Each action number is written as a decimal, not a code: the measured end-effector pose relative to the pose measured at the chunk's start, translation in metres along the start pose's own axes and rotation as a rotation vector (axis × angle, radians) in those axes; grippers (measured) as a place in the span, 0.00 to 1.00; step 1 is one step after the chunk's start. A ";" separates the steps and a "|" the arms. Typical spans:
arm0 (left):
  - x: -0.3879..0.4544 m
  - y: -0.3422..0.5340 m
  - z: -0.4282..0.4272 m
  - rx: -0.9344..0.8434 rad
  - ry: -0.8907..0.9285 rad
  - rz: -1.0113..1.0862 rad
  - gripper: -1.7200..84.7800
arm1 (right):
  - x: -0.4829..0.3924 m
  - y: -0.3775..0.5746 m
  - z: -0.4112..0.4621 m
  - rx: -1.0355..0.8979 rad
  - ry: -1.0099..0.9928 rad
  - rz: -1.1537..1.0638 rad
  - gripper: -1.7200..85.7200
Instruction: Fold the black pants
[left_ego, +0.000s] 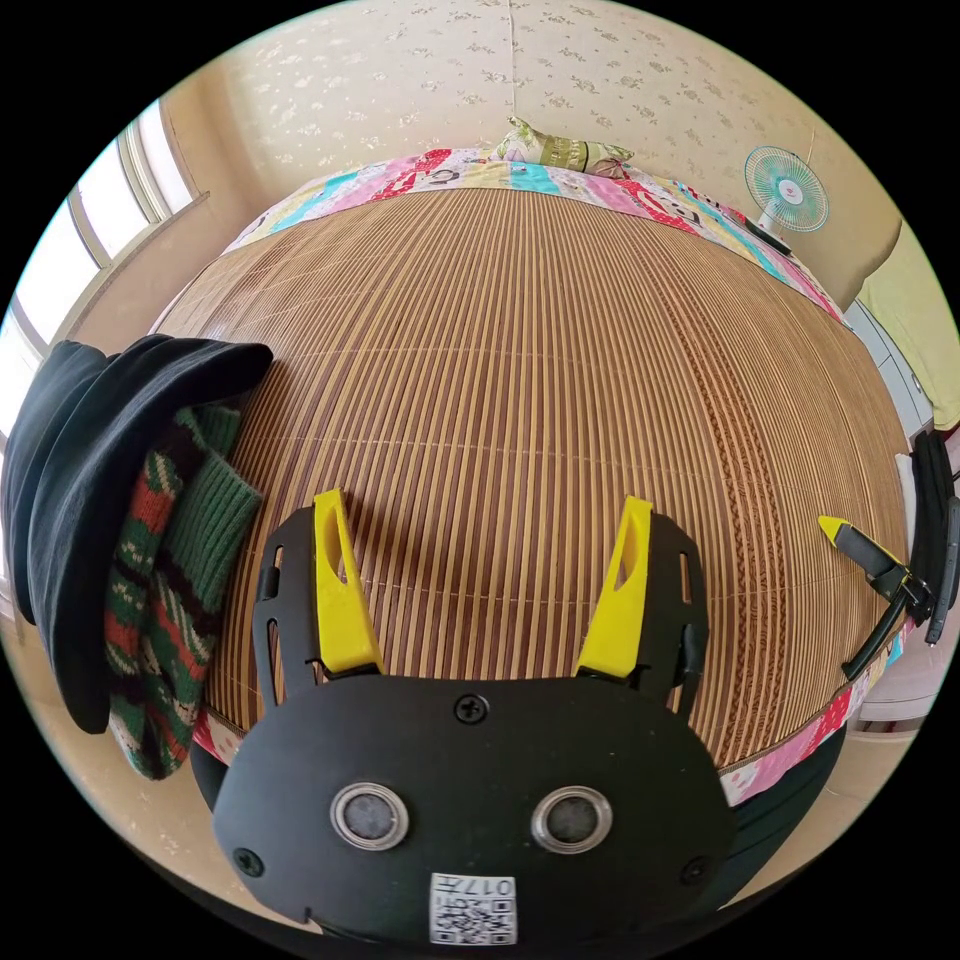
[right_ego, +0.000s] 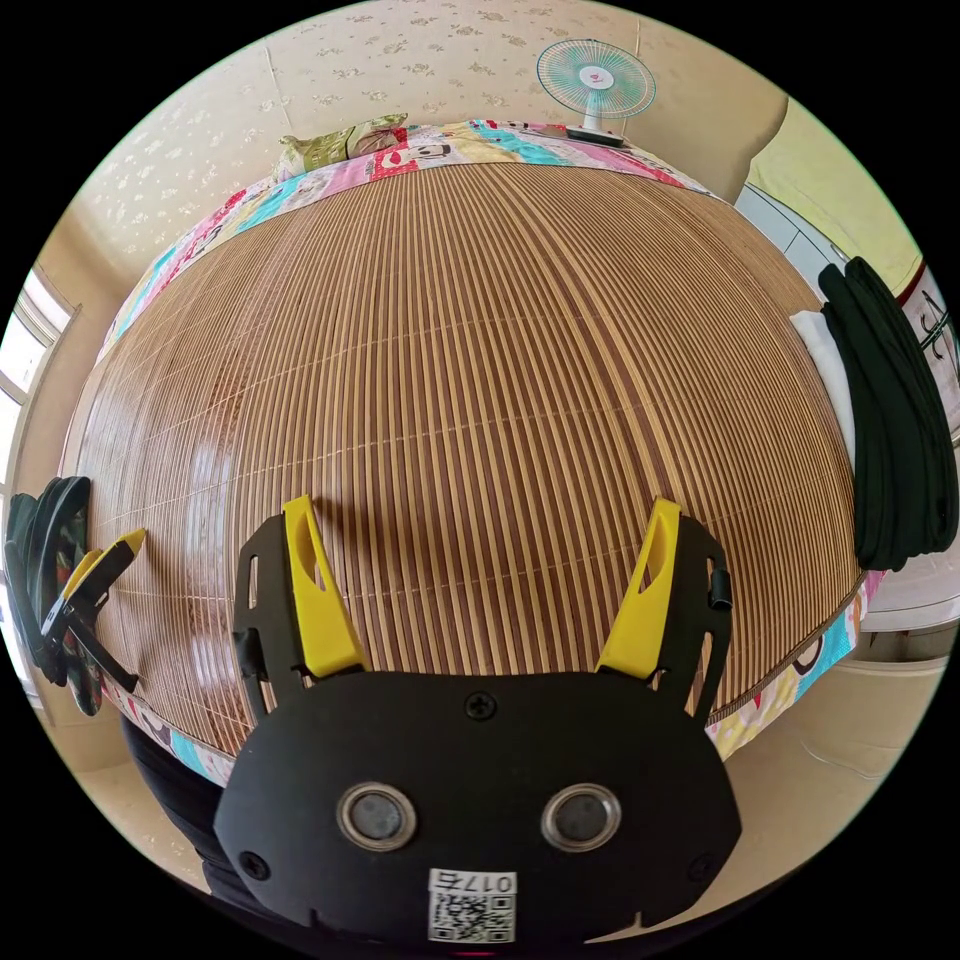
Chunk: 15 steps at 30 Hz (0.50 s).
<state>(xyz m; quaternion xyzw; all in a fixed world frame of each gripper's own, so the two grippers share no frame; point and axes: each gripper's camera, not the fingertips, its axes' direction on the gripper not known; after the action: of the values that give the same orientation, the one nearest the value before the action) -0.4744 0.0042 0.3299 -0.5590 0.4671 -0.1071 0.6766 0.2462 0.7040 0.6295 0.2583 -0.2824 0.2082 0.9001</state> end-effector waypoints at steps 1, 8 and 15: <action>0.000 0.000 0.000 0.000 0.000 0.000 0.42 | -0.002 0.001 -0.002 0.000 0.000 0.000 0.49; 0.004 0.000 -0.002 0.000 0.001 0.000 0.42 | -0.011 0.006 -0.017 -0.001 -0.001 0.001 0.49; 0.009 0.000 -0.003 0.000 0.002 -0.001 0.42 | -0.021 0.010 -0.033 -0.002 -0.001 0.001 0.49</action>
<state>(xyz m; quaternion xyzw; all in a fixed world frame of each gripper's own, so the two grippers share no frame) -0.4718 -0.0037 0.3256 -0.5590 0.4676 -0.1080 0.6761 0.2382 0.7259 0.5964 0.2575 -0.2833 0.2083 0.9000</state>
